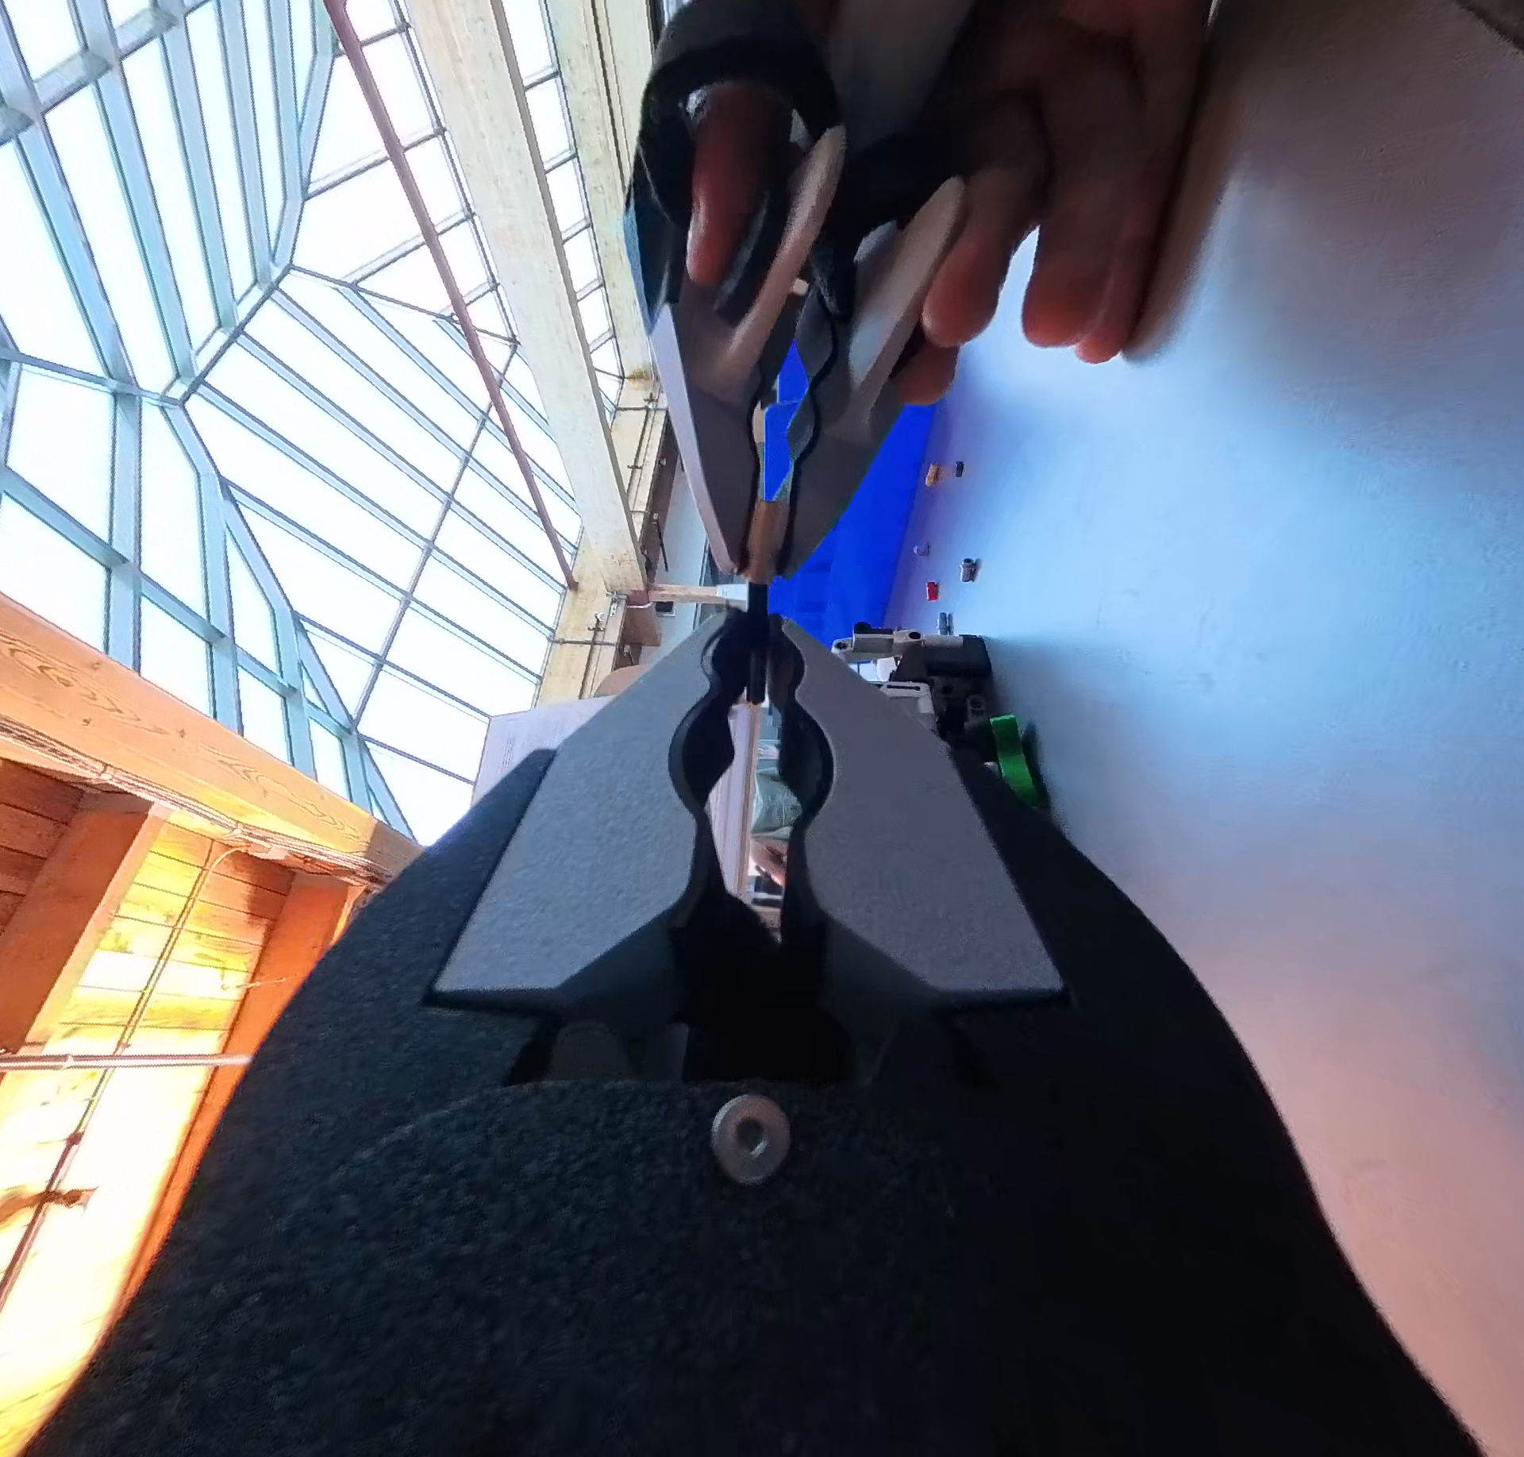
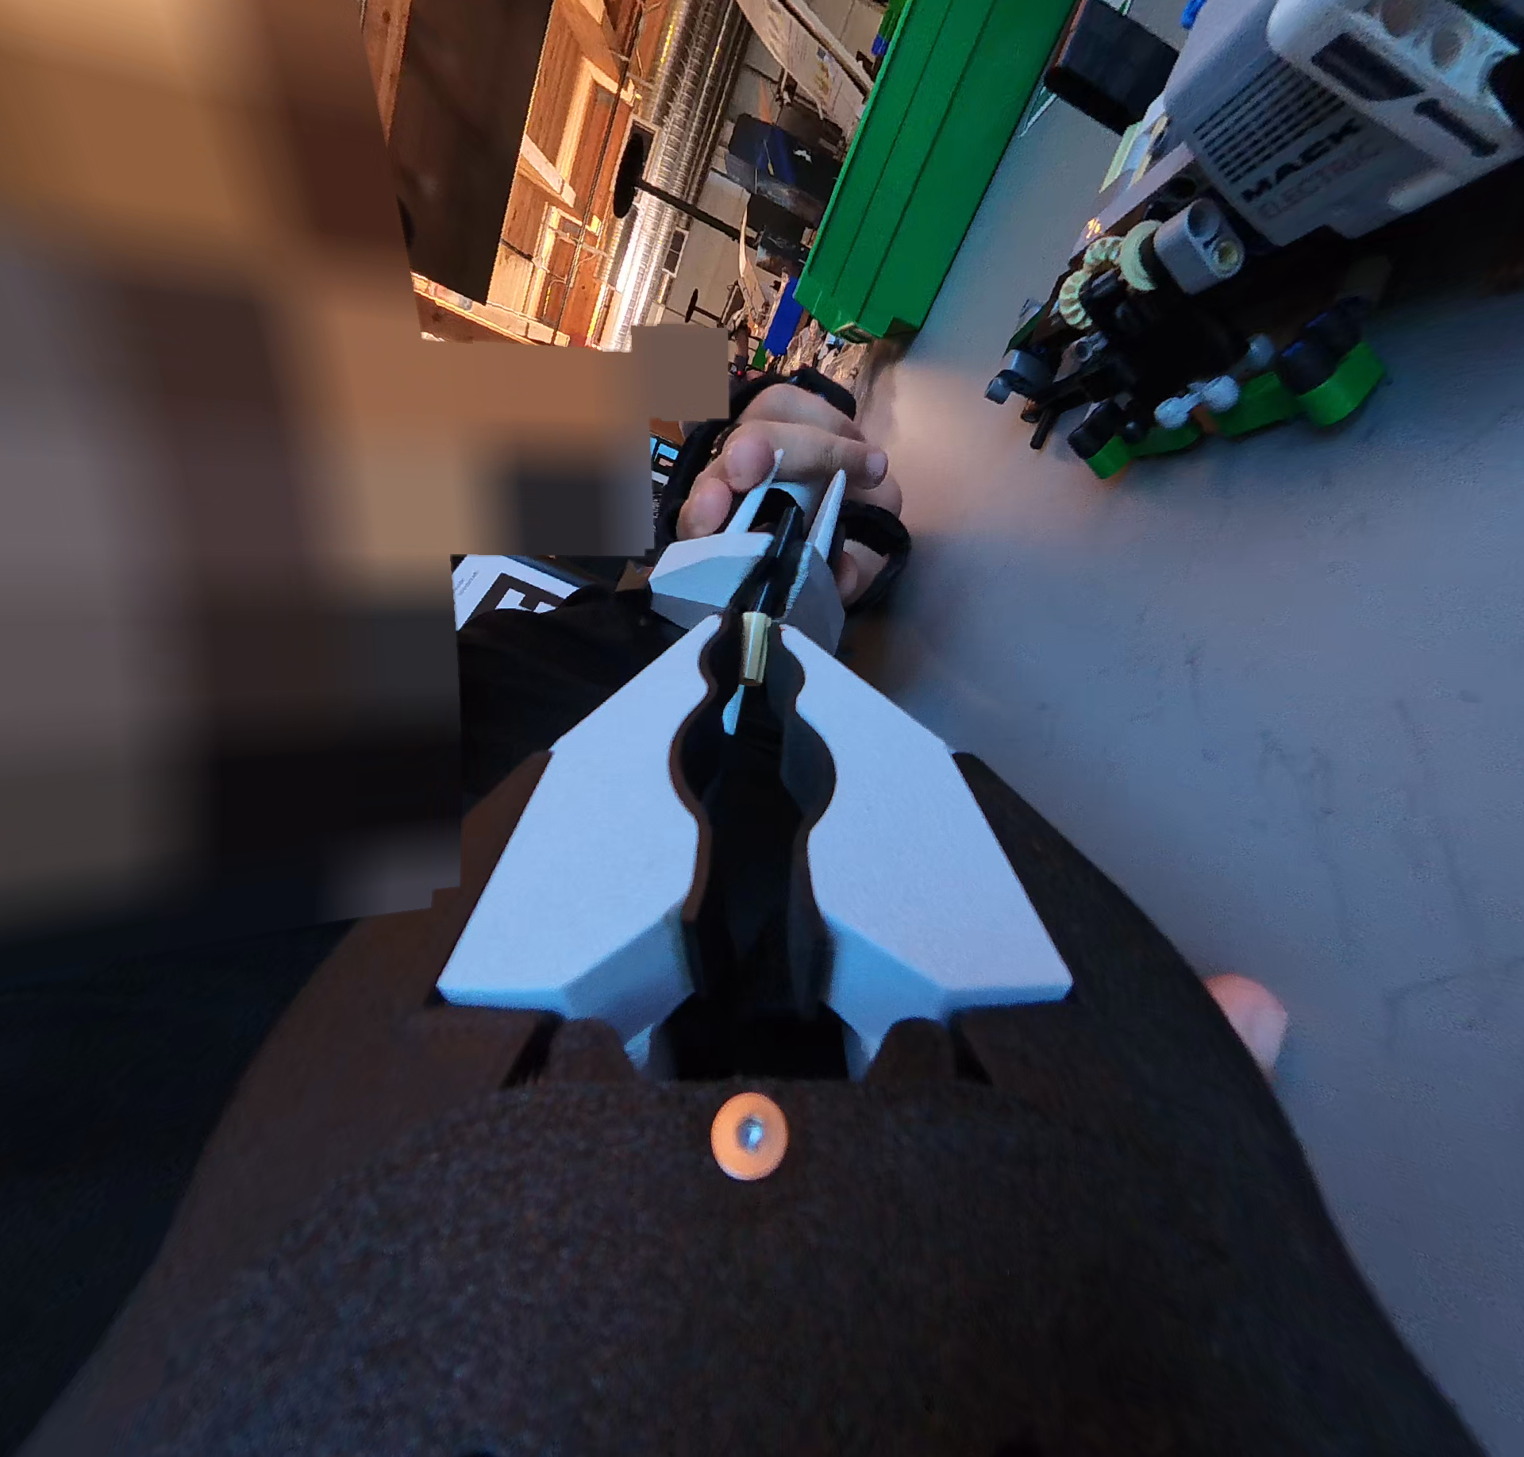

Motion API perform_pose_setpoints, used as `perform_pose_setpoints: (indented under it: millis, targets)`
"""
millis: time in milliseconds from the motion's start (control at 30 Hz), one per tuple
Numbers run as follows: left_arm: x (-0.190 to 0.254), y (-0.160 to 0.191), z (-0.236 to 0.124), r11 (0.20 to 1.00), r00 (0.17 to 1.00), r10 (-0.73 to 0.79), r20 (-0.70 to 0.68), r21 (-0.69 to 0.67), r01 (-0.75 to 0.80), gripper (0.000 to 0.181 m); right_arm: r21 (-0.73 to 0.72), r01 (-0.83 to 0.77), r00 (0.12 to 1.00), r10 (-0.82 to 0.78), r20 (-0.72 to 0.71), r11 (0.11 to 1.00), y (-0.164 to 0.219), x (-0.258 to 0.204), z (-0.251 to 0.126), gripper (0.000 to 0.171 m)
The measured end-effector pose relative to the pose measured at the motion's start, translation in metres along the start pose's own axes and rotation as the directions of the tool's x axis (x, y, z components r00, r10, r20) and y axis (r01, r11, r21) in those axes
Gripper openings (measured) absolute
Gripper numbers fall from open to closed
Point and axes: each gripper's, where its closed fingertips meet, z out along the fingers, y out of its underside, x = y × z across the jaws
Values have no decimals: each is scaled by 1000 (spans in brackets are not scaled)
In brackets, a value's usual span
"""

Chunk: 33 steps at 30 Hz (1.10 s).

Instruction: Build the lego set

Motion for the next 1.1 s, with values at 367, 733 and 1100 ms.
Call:
perform_pose_setpoints:
  millis: [367,733,1100]
  targets:
    - [7,6,3,998,999,20,-34,-57,-22,1,22,-40,997,42,-59,999,-4,9,1,5]
    - [14,22,11,977,995,-68,-73,-207,51,0,203,-31,982,68,-178,979,-20,21,1,5]
    - [4,23,9,961,960,-267,-84,-90,260,1,128,138,985,-123,-120,982,-28,4,-5,13]
